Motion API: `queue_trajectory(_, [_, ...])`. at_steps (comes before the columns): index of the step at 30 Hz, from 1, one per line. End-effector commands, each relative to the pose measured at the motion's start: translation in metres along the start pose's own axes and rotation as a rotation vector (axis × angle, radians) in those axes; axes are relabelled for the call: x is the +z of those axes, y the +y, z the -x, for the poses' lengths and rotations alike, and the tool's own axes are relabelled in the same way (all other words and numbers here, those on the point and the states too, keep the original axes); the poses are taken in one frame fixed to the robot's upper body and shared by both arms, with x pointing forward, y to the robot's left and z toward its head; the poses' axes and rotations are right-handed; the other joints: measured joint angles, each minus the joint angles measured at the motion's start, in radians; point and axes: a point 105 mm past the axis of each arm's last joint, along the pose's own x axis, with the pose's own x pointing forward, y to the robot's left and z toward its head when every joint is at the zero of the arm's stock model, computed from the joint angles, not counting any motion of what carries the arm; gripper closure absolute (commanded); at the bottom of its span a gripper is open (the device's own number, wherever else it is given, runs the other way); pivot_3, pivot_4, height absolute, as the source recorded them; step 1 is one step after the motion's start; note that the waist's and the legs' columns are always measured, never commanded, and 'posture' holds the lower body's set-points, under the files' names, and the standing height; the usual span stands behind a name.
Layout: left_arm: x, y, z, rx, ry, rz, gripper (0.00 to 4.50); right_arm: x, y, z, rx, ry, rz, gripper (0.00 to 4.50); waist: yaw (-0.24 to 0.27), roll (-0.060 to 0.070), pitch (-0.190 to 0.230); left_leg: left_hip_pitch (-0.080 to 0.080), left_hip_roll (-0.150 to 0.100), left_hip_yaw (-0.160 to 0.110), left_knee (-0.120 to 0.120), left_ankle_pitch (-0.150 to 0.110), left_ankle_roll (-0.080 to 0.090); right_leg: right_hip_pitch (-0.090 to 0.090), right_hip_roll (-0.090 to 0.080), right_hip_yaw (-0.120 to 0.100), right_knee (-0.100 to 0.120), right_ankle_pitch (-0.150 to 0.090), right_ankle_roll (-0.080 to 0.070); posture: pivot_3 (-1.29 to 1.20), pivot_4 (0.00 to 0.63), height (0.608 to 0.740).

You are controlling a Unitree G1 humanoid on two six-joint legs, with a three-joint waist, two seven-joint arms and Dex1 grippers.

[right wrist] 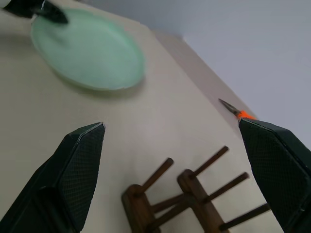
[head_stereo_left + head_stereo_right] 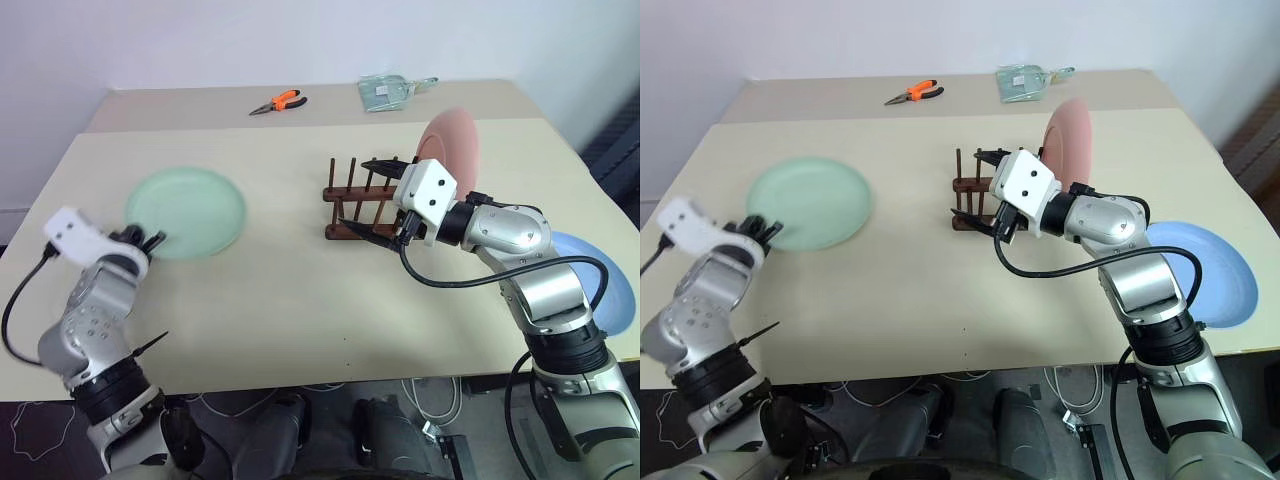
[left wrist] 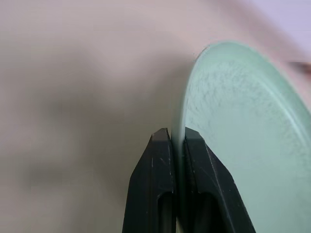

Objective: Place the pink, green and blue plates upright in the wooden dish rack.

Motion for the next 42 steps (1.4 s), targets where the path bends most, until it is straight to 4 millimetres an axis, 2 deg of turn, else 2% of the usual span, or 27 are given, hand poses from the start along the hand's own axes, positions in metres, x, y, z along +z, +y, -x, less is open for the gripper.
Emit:
queue_trajectory(1, [0.049, -0.088, 0.006, -0.309, -0.18, -0.112, 4.48, 0.014, 0.002, -0.01, 0.002, -0.037, 0.157, 0.0, -0.001, 0.0, 0.0, 0.0, 0.0, 0.0, 0.0, 0.0, 0.0, 0.0, 0.0, 0.0, 0.0, 0.0, 0.0, 0.0, 0.15, 0.727])
queue_trajectory(4, [0.055, -0.142, 0.013, -0.481, -0.196, -0.223, 4.48, 0.021, 0.005, -0.021, 0.001, -0.057, 0.252, 0.0, -0.002, 0.0, 0.0, -0.001, 0.0, 0.0, 0.0, 0.004, -0.007, 0.0, 0.0, 0.0, 0.0, 0.0, 0.0, 0.0, 0.15, 0.727])
queue_trajectory(7, [0.049, -0.176, 0.018, -0.583, -0.166, -0.261, 4.48, 0.023, 0.006, -0.033, -0.01, -0.059, 0.326, 0.0, -0.006, 0.0, 0.0, 0.0, 0.0, 0.002, -0.002, 0.004, -0.007, -0.001, 0.0, 0.002, 0.0, 0.0, 0.0, 0.0, 0.15, 0.727])
queue_trajectory(9, [0.045, -0.19, 0.023, -0.634, -0.149, -0.252, 4.48, 0.021, 0.003, -0.039, -0.03, -0.048, 0.368, 0.0, -0.012, 0.0, 0.0, 0.0, 0.0, 0.002, -0.002, 0.004, -0.007, -0.002, 0.001, 0.002, 0.0, 0.0, 0.0, 0.0, 0.15, 0.727])
queue_trajectory(13, [0.039, -0.202, 0.028, -0.681, -0.125, -0.256, 4.48, 0.014, -0.006, -0.045, -0.077, 0.0, 0.452, 0.0, -0.025, 0.0, 0.0, 0.0, 0.0, 0.002, -0.002, 0.005, -0.008, -0.002, 0.001, 0.002, 0.001, 0.0, 0.0, 0.0, 0.15, 0.727])
queue_trajectory(15, [0.032, -0.205, 0.031, -0.699, -0.1, -0.24, 4.5, 0.005, -0.008, -0.043, -0.077, 0.038, 0.486, 0.56, -0.026, 0.0, 0.0, 0.0, 0.0, 0.001, -0.002, 0.005, -0.008, -0.002, 0.001, 0.002, 0.001, 0.0, 0.0, 0.0, 0.15, 0.727])
queue_trajectory(17, [0.028, -0.206, 0.032, -0.705, -0.088, -0.233, 4.5, 0.0, -0.008, -0.042, -0.073, 0.055, 0.506, 1.31, -0.026, 0.0, 0.0, 0.0, 0.0, 0.001, -0.002, 0.005, -0.008, -0.002, 0.001, 0.002, 0.001, 0.0, 0.0, 0.0, 0.15, 0.727])
queue_trajectory(20, [0.027, -0.205, 0.033, -0.721, -0.08, -0.213, 4.5, -0.003, -0.009, -0.042, -0.076, 0.065, 0.526, 2.93, -0.028, 0.0, 0.0, 0.0, 0.0, 0.001, -0.002, 0.005, -0.008, -0.002, 0.001, 0.002, 0.001, 0.0, 0.0, 0.0, 0.15, 0.727])
queue_trajectory(23, [0.029, -0.206, 0.036, -0.748, -0.082, -0.161, 3.43, -0.004, -0.01, -0.042, -0.085, 0.071, 0.546, 4.41, -0.028, 0.0, 0.0, 0.0, 0.0, 0.001, -0.003, 0.005, -0.008, -0.002, 0.001, 0.002, 0.001, 0.0, 0.0, 0.0, 0.15, 0.727])
queue_trajectory(24, [0.033, -0.207, 0.036, -0.751, -0.096, -0.135, 2.99, -0.004, -0.01, -0.043, -0.089, 0.071, 0.552, 4.5, -0.028, 0.0, 0.001, 0.0, 0.0, 0.001, -0.002, 0.005, -0.008, -0.002, 0.001, 0.002, 0.001, 0.0, 0.0, 0.0, 0.15, 0.727])
queue_trajectory(25, [0.043, -0.206, 0.037, -0.752, -0.132, -0.076, 2.35, -0.004, -0.011, -0.043, -0.094, 0.072, 0.559, 4.5, -0.027, 0.0, 0.001, 0.0, 0.0, 0.001, -0.002, 0.005, -0.008, -0.002, 0.001, 0.002, 0.001, 0.0, 0.0, 0.0, 0.15, 0.727])
queue_trajectory(27, [0.065, -0.204, 0.039, -0.749, -0.224, 0.029, 1.38, -0.004, -0.011, -0.043, -0.1, 0.073, 0.569, 4.5, -0.024, -0.001, 0.001, 0.0, 0.0, 0.001, -0.001, 0.005, -0.008, -0.001, 0.001, 0.002, 0.001, 0.0, 0.0, 0.0, 0.15, 0.727])
queue_trajectory(29, [0.085, -0.193, 0.035, -0.682, -0.323, 0.056, 0.35, -0.004, -0.012, -0.042, -0.114, 0.073, 0.577, 4.5, -0.026, -0.001, 0.001, -0.001, 0.0, 0.001, -0.001, 0.005, -0.008, -0.002, 0.001, 0.002, 0.001, 0.0, 0.0, 0.0, 0.15, 0.727])
queue_trajectory(31, [0.101, -0.171, 0.026, -0.549, -0.421, -0.036, 0.35, 0.0, -0.019, -0.037, -0.172, 0.056, 0.561, 4.5, -0.03, -0.001, 0.001, 0.0, 0.0, 0.001, -0.002, 0.005, -0.009, -0.002, 0.001, 0.002, 0.001, 0.0, 0.0, 0.0, 0.15, 0.727])
queue_trajectory(33, [0.107, -0.156, 0.022, -0.468, -0.491, -0.152, 0.35, 0.007, -0.029, -0.029, -0.251, 0.021, 0.509, 4.5, -0.032, 0.0, 0.001, 0.001, 0.0, 0.002, -0.004, 0.006, -0.009, -0.002, 0.002, 0.003, 0.001, 0.0, 0.0, 0.0, 0.15, 0.727])
queue_trajectory(35, [0.099, -0.136, 0.015, -0.401, -0.505, -0.337, 0.35, 0.021, -0.039, -0.017, -0.337, -0.058, 0.357, 4.5, -0.032, 0.0, 0.001, 0.001, 0.0, 0.002, -0.005, 0.006, -0.009, -0.003, 0.002, 0.004, 0.001, 0.0, -0.001, 0.0, 0.15, 0.727])
queue_trajectory(36, [0.087, -0.127, 0.012, -0.396, -0.483, -0.417, 0.35, 0.028, -0.043, -0.01, -0.379, -0.112, 0.237, 4.5, -0.031, 0.0, 0.001, 0.001, 0.0, 0.002, -0.005, 0.006, -0.009, -0.003, 0.002, 0.004, 0.001, 0.0, -0.001, 0.0, 0.15, 0.727])
queue_trajectory(39, [0.065, -0.115, 0.009, -0.412, -0.438, -0.538, 0.35, 0.038, -0.046, 0.001, -0.419, -0.194, 0.037, 4.5, -0.024, 0.0, 0.001, 0.001, 0.0, 0.002, -0.004, 0.006, -0.009, -0.002, 0.002, 0.004, 0.001, 0.0, -0.001, 0.0, 0.15, 0.727])
queue_trajectory(40, [0.05, -0.112, 0.01, -0.455, -0.399, -0.561, 0.35, 0.041, -0.045, 0.005, -0.432, -0.229, -0.074, 4.5, -0.021, 0.0, 0.001, 0.001, 0.0, 0.001, -0.004, 0.005, -0.009, -0.002, 0.002, 0.003, 0.001, 0.0, -0.001, 0.0, 0.15, 0.727])
queue_trajectory(42, [-0.006, -0.11, 0.02, -0.61, -0.237, -0.623, 0.35, 0.042, -0.042, 0.013, -0.47, -0.318, -0.368, 4.5, -0.024, 0.0, -0.001, 0.001, 0.0, 0.0, -0.003, 0.003, -0.004, -0.001, 0.002, 0.002, 0.0, 0.0, -0.001, 0.0, 0.15, 0.727])
